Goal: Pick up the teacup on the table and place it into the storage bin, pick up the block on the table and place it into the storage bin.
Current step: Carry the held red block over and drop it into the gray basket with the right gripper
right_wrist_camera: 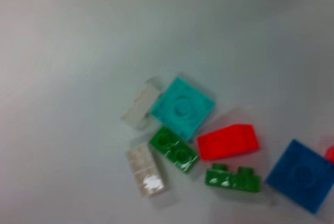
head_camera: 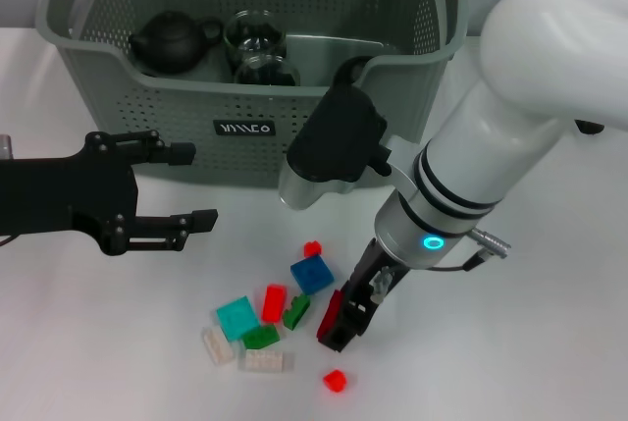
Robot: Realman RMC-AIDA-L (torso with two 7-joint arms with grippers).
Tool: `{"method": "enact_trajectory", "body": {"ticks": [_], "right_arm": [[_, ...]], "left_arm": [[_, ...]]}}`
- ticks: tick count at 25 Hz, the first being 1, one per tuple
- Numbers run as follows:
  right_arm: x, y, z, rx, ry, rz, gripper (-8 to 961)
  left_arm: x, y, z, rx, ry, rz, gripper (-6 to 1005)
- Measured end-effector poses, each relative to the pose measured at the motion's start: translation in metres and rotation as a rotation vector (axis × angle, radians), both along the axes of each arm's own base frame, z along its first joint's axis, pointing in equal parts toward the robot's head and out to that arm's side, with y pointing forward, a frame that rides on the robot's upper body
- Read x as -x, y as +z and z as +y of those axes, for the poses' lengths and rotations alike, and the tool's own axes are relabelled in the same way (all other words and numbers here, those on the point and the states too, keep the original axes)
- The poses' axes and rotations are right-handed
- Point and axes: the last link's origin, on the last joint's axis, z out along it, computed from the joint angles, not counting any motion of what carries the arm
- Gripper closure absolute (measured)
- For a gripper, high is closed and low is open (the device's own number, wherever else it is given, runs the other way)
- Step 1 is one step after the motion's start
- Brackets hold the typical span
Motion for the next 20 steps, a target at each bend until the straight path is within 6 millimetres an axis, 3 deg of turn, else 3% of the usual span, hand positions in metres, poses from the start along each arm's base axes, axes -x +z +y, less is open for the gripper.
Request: {"method": "enact_trajectory", "body": {"ticks": [5, 9, 11, 14, 20], "right_arm": [[0.003, 0.014, -0.010, 0.034, -0.017, 0.032, 277], [0.017, 0.042, -0.010, 0.016, -0.007, 0.080, 276], [0.036, 0.068, -0.008, -0.008, 0.020, 0.125, 276], [0.050, 0.086, -0.004, -0.028, 0.041, 0.156, 277], [0.102, 0.141, 0.032, -0.173, 0.138, 0.288, 278]], "left_arm": [[0.001, 0.000, -0.001, -0.001, 0.003, 0.000, 213], [0.003, 0.002, -0.002, -0.013, 0.015, -0.005, 212], [0.005, 0.004, -0.002, -0.023, 0.022, -0.009, 212], [0.006, 0.006, -0.002, -0.032, 0.027, -0.014, 213], [0.004, 0.004, -0.001, -0.028, 0.022, -0.019, 213]]}}
